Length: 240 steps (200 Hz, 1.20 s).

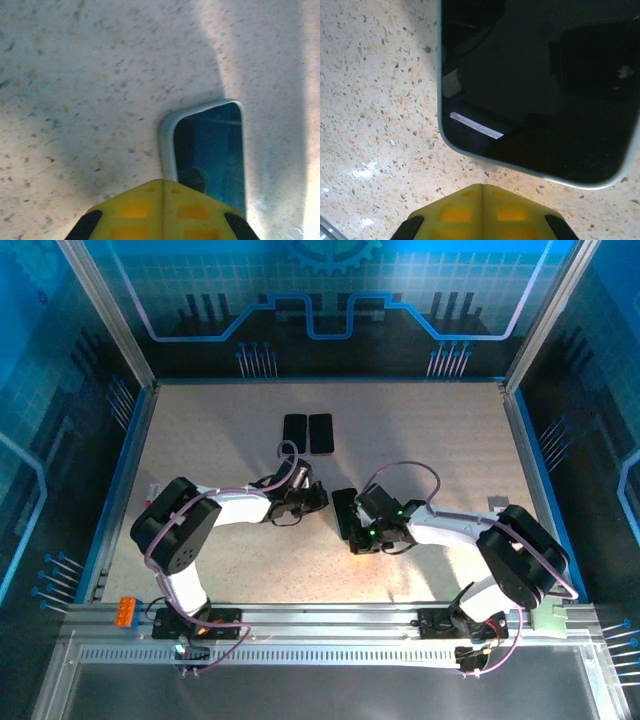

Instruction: Put the phone into the phone case

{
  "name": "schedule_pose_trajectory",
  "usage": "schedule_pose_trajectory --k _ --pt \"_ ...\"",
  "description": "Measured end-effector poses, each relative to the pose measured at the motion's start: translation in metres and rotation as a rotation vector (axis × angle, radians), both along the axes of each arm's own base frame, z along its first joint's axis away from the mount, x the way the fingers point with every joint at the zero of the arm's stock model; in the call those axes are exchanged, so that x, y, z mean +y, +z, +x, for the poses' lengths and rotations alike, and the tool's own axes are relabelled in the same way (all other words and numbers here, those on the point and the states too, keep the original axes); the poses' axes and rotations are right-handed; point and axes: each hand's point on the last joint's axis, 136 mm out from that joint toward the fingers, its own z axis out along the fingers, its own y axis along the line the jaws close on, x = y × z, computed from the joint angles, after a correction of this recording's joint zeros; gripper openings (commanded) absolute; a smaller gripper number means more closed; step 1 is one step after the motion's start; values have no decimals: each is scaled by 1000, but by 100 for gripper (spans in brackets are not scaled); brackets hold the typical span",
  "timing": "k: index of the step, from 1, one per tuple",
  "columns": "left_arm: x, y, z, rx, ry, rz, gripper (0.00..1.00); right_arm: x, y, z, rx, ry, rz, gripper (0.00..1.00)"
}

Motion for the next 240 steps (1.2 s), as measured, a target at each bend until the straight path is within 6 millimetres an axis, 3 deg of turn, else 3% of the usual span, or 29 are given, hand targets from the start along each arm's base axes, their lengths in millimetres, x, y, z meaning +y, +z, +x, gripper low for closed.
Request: schedule_pose_trajectory --k 36,142,240 --pt "-1 -15 -4 31 -8 13 0 -1 -5 0 9 0 -11 0" --pt "-22 -14 15 53 -32 -2 0 -2 -6 9 103 10 -6 0" --pt "-23 -11 79 7 34 -37 0 -5 -4 80 74 -45 3 0"
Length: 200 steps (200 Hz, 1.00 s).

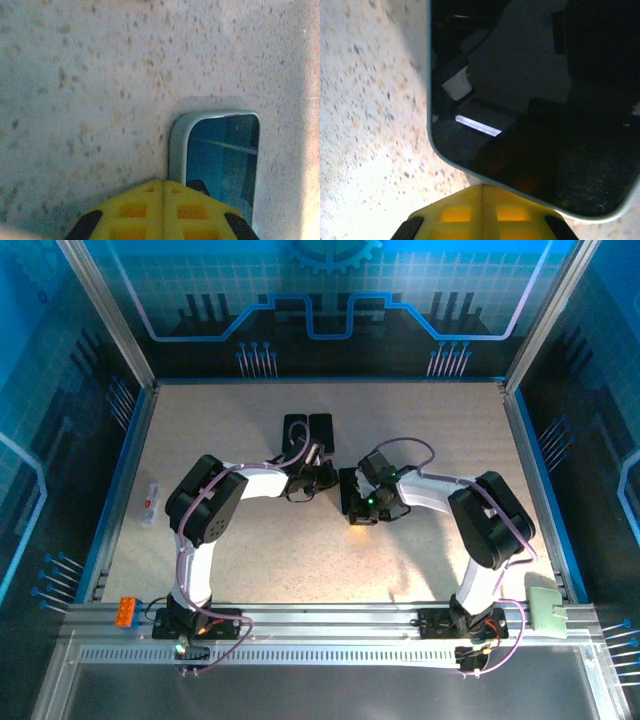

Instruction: Put the phone into the phone case

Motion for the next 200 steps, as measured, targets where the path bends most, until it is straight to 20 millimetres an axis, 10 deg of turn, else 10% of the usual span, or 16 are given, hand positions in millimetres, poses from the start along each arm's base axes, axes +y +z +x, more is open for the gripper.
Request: schedule_pose_trajectory --k 81,200 --pt "5 5 32 -14 30 -28 0 2 1 51 -33 -25 21 0" --pt "30 35 24 -41 60 -52 0 3 1 82 -21 -24 36 0"
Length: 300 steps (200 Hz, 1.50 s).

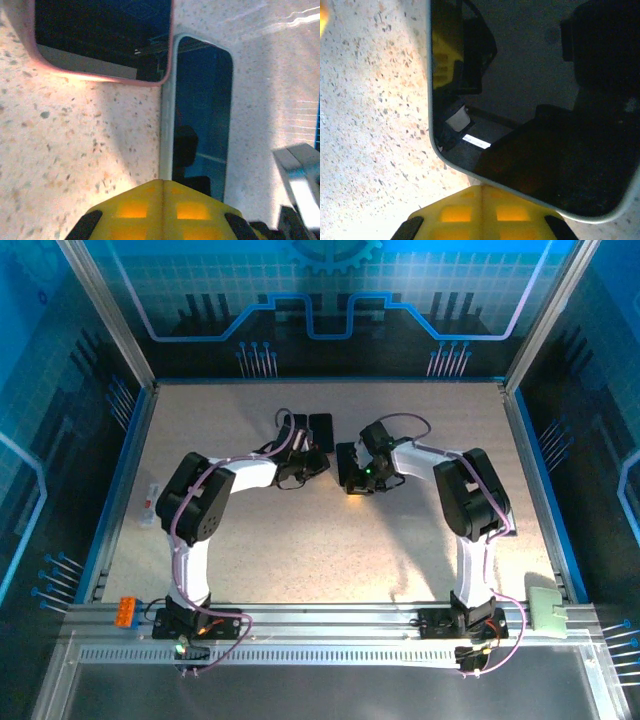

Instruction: Put the phone into the phone case

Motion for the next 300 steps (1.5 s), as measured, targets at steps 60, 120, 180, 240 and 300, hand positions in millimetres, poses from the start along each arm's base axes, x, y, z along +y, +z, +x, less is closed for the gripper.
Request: schedule_pose_trajectory --k 60,120,180,240,300 --pt "14 44 -19 -66 9 -30 0 4 1 27 -31 -14 17 0" --pt "30 42 -48 -47 15 -20 0 9 1 48 -24 -9 11 0" --pt "42 33 -67 -23 29 4 0 11 2 64 -28 13 -6 0" --pt "47 38 -67 -38 42 4 0 8 3 78 -55 26 -13 0" --pt "50 36 -70 -32 49 9 0 -3 4 93 -110 17 -28 0"
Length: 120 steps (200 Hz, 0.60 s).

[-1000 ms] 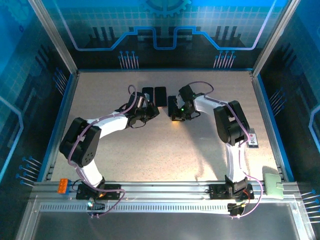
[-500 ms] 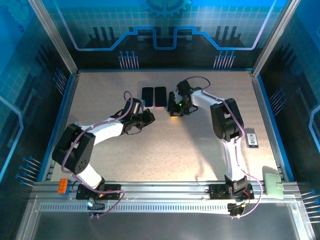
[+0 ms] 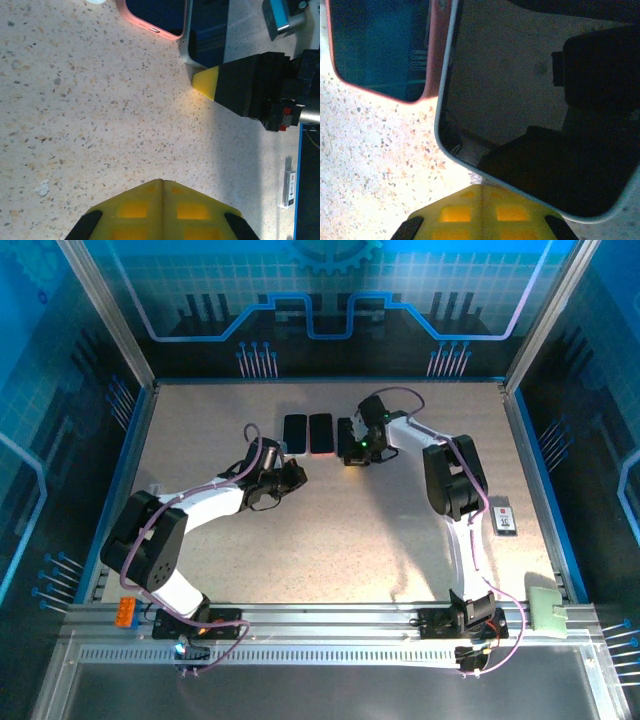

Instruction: Put the phone into the phone case

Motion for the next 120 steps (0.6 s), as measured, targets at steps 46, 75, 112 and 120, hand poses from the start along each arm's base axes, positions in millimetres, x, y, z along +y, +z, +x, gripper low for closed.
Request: schedule_pose_trajectory --k 46,75,112,120 --pt "2 0 -1 -2 4 3 0 -16 1 17 -43 -32 -23 0" --pt "8 2 -5 -11 23 17 11 -23 2 23 -66 -51 -22 0" --pt "31 28 -9 -76 81 94 87 -45 19 -5 -100 -87 -49 66" --pt "40 37 -10 -102 102 124 91 -51 29 -14 -117 -94 -52 100"
